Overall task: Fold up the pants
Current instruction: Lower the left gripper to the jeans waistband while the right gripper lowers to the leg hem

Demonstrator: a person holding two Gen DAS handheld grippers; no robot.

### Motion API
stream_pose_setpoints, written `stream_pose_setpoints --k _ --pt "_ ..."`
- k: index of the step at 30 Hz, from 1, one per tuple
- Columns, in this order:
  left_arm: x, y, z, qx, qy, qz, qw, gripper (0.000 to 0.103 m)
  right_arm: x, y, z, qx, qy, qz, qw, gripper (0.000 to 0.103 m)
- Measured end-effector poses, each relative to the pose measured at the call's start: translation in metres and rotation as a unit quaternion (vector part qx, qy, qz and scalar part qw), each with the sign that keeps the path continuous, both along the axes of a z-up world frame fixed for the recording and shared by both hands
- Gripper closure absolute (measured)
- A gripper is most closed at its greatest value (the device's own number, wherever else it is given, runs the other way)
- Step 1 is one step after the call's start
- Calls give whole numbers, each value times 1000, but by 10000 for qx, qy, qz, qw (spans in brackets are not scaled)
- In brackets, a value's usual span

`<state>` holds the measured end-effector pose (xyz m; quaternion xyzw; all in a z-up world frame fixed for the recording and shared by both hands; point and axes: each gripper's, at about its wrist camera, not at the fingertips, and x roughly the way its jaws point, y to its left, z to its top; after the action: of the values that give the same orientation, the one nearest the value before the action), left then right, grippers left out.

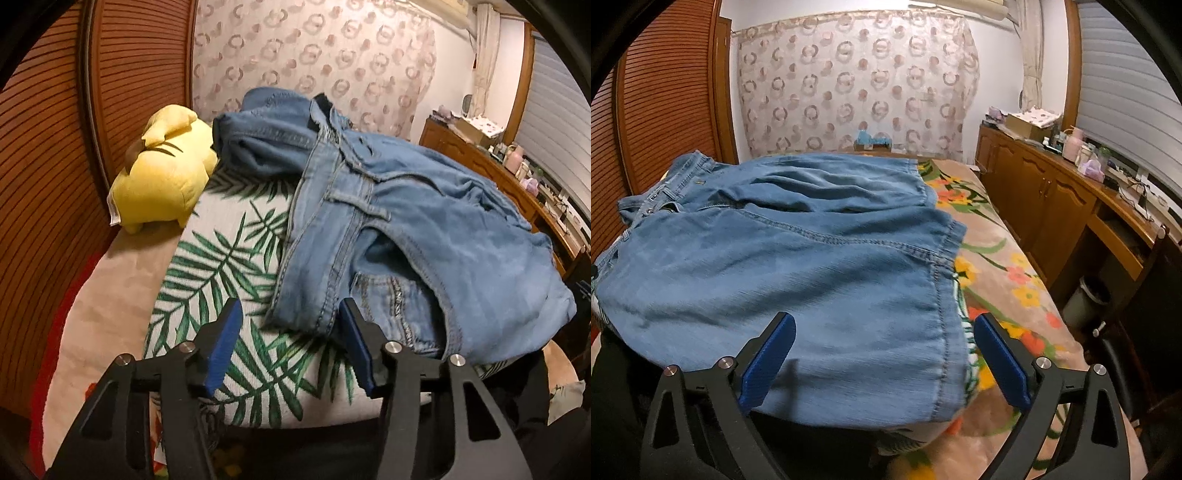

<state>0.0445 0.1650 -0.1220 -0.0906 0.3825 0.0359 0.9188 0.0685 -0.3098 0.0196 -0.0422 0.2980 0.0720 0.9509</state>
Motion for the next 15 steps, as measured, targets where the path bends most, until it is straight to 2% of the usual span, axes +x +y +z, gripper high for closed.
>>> stream_pose_setpoints --k 5,9,10,12,13,15 --pt "1 -2 -3 84 -38 -36 10000 48 -3 -3 1 40 108 -4 9999 8" --pt "5 -9 -5 430 -73 -151 9989 48 5 -12 1 65 170 -53 9998 9" --pt "6 -9 -5 448 -70 -175 9988 50 4 -12 0 74 183 -69 9998 9" --pt "7 -8 -4 356 -99 -268 9990 64 7 -12 1 100 207 -88 9997 9" --pt "8 -9 -3 358 -101 -284 9989 65 8 -11 1 110 216 -91 9997 9" --pt "8 -13 0 441 -126 -359 9983 76 9 -10 1 94 236 -108 9996 9"
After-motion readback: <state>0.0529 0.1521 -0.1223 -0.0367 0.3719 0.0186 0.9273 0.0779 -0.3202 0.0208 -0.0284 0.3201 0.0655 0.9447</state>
